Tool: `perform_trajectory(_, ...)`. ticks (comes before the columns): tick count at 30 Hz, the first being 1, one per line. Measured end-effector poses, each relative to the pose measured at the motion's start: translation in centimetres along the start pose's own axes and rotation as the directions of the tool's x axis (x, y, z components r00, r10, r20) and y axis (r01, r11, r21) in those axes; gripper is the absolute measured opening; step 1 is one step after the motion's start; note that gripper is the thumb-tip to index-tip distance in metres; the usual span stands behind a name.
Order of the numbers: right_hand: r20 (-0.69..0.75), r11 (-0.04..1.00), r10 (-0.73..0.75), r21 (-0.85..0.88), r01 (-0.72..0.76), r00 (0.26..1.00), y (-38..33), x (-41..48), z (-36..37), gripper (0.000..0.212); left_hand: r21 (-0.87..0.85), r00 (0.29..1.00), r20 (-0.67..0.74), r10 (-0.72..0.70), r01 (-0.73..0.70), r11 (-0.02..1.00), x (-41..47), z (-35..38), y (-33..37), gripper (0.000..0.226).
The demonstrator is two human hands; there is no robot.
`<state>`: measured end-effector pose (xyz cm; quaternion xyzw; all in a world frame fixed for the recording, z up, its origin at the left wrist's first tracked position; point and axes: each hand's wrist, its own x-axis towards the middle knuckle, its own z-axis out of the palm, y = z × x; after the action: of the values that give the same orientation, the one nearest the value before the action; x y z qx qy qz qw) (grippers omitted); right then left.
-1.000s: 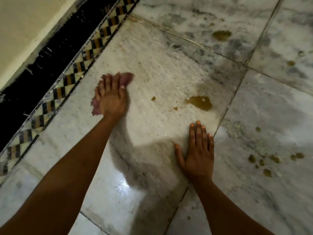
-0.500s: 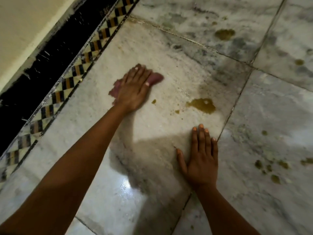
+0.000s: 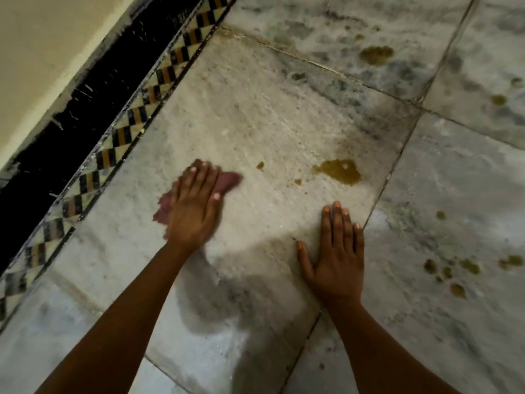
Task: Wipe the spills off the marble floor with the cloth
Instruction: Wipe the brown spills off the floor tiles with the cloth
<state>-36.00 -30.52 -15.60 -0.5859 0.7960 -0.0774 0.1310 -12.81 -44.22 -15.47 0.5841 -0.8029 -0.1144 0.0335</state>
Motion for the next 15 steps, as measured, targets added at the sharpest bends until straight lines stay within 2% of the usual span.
perform_trajectory(3, -0.006, 1.0, 0.002, -0.003, -0.002, 1.0, 0.1, 0.0, 0.0, 0.076, 0.053, 0.98, -0.057, -0.191, 0.194, 0.98, 1.3, -1.0, -3.6, 0.059)
perform_trajectory(5, -0.006, 1.0, 0.002, -0.009, -0.002, 1.0, 0.1, -0.1, 0.1, 0.076, 0.021, 0.926, -0.099, -0.365, 0.369, 0.929, 4.7, -1.4, -4.1, 0.058)
perform_trajectory(7, -0.011, 1.0, 0.003, -0.008, -0.003, 1.0, 0.1, 0.0, 0.1, 0.076, -0.009, 0.881, -0.117, -0.459, 0.461, 0.887, 8.6, -1.5, -2.6, 0.054)
perform_trajectory(9, -0.018, 1.0, 0.003, -0.014, -0.003, 1.0, 0.1, 0.0, 0.3, 0.076, -0.03, 0.9, -0.076, -0.43, 0.429, 0.903, 11.9, -1.0, 0.3, 0.052)
perform_trajectory(12, -0.031, 1.0, 0.002, -0.018, -0.003, 1.0, 0.1, 0.0, 0.4, 0.076, -0.094, 0.96, 0.0, -0.278, 0.277, 0.956, 13.6, 0.4, 6.6, 0.051)
perform_trajectory(14, -0.034, 1.0, 0.006, -0.02, -0.007, 0.999, 0.1, 0.0, 0.3, 0.076, -0.114, 0.993, 0.03, -0.114, 0.117, 0.987, 11.7, 0.9, 10.0, 0.051)
perform_trajectory(15, -0.037, 1.0, 0.007, -0.012, -0.008, 0.999, 0.1, 0.1, 0.3, 0.076, -0.067, 1.0, 0.024, -0.01, 0.012, 0.998, 9.7, 0.9, 10.8, 0.051)
